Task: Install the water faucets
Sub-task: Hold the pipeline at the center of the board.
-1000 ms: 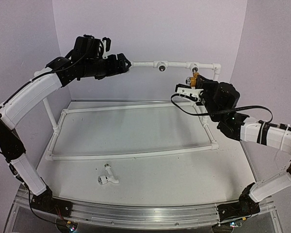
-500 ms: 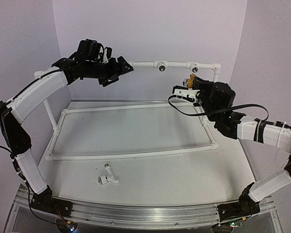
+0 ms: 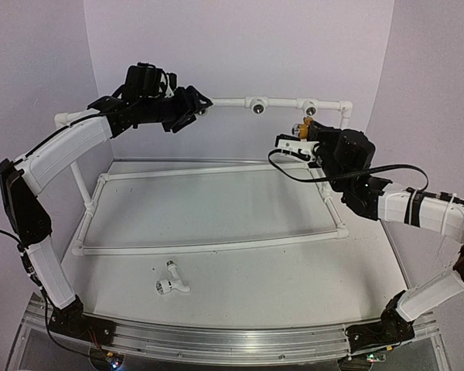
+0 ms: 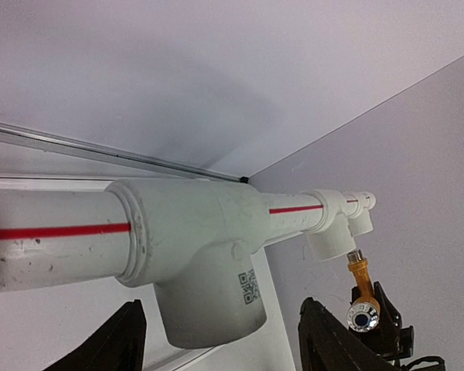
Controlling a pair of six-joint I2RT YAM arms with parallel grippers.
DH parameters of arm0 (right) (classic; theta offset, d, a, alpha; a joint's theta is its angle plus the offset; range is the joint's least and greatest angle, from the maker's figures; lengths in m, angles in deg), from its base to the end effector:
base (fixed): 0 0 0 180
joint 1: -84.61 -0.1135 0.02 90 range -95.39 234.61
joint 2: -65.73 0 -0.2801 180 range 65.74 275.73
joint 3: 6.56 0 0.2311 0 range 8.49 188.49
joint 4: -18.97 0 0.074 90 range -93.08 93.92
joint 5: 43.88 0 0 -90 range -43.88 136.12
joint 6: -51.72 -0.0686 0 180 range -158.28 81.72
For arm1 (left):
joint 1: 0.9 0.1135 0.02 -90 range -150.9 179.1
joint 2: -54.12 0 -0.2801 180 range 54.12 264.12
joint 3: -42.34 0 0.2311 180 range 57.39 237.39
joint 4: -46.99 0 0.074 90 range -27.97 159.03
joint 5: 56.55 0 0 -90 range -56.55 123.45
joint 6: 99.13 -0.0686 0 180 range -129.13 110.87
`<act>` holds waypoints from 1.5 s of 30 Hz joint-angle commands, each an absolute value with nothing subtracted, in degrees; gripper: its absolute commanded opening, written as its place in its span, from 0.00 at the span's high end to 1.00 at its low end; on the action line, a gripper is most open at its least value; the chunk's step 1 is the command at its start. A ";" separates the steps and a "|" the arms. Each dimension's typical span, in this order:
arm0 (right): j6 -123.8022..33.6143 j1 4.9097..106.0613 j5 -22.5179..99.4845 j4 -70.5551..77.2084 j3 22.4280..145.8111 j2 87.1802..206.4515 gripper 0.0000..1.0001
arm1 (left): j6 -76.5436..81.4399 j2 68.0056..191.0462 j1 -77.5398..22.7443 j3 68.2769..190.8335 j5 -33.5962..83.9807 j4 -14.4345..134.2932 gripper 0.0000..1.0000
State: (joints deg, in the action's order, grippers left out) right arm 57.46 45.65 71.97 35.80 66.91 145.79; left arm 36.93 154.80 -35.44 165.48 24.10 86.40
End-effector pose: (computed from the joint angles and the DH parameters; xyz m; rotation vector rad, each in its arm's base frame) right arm 0.2791 0.1873 0.3870 -1.1888 0.9290 -1.1216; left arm 0.3405 -0.2479 0.4357 -0.0809 2.0188 -1.0919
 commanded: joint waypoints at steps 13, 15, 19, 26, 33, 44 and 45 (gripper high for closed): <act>58.66 46.22 73.60 42.42 71.90 148.89 1.00 | 37.80 155.46 -35.44 166.01 26.59 81.36 0.59; 60.49 46.47 73.29 47.61 70.58 149.40 1.00 | 37.50 155.38 -35.46 165.68 26.46 81.24 0.62; 63.67 46.93 72.85 53.98 68.76 150.42 1.00 | 37.19 154.67 -35.44 164.32 26.68 80.88 0.69; 63.75 47.90 72.70 53.66 68.32 150.80 1.00 | 36.31 153.45 -35.44 162.43 26.77 80.13 0.76; 61.61 48.18 73.07 50.21 68.20 150.12 1.00 | 35.78 153.20 -35.44 162.10 26.57 79.88 0.81; 58.75 48.69 72.62 45.54 67.87 148.68 1.00 | 35.90 152.92 -35.45 161.56 26.34 79.75 0.85; 58.76 48.79 72.56 45.51 67.91 148.71 1.00 | 35.88 152.84 -35.44 161.43 26.34 79.72 0.86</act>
State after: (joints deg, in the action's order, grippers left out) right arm 60.74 48.11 72.41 44.29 67.60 150.83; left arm 38.86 154.48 -35.44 162.55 27.06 81.47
